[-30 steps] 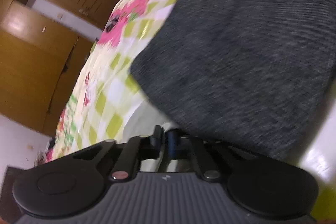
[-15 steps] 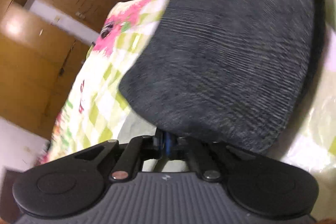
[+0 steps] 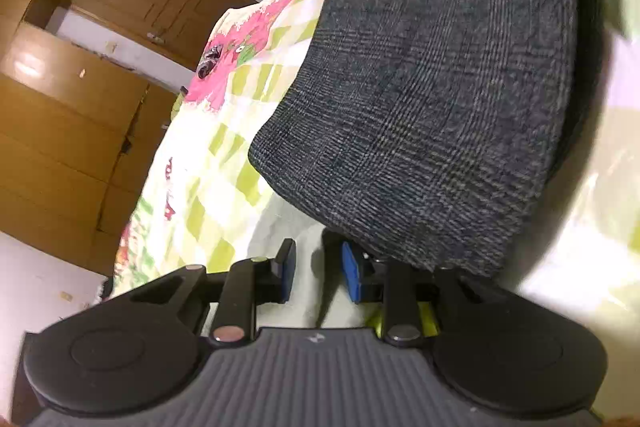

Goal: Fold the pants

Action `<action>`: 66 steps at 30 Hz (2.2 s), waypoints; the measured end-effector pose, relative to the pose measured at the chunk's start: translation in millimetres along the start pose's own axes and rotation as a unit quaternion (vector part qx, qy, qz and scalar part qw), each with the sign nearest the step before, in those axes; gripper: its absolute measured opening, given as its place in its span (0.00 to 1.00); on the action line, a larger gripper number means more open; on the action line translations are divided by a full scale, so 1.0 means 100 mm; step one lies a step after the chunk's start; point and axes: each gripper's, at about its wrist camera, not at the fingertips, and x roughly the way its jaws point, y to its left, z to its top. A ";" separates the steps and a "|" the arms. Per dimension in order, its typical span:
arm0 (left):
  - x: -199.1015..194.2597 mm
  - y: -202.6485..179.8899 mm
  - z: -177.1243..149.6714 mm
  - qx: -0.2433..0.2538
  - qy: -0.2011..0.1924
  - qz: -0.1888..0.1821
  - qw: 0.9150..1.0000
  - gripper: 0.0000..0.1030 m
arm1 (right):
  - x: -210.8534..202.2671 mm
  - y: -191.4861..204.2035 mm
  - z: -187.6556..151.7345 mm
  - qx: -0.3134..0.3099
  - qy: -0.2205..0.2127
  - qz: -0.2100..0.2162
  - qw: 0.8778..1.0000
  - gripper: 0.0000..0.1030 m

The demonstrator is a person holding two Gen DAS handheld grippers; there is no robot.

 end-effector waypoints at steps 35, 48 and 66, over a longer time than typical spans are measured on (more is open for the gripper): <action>-0.12 0.09 -0.14 0.004 0.005 0.014 1.000 0.62 | -0.20 -0.45 -0.03 0.054 -0.078 -0.055 0.994 0.03; -0.16 0.16 -0.20 -0.017 -0.002 0.009 1.000 0.62 | 0.06 0.07 -0.24 0.025 -0.033 -0.033 0.999 0.42; -0.04 -0.23 -0.01 0.042 -0.056 0.044 0.997 0.66 | -0.47 0.51 -0.04 0.045 -0.026 0.139 0.989 0.04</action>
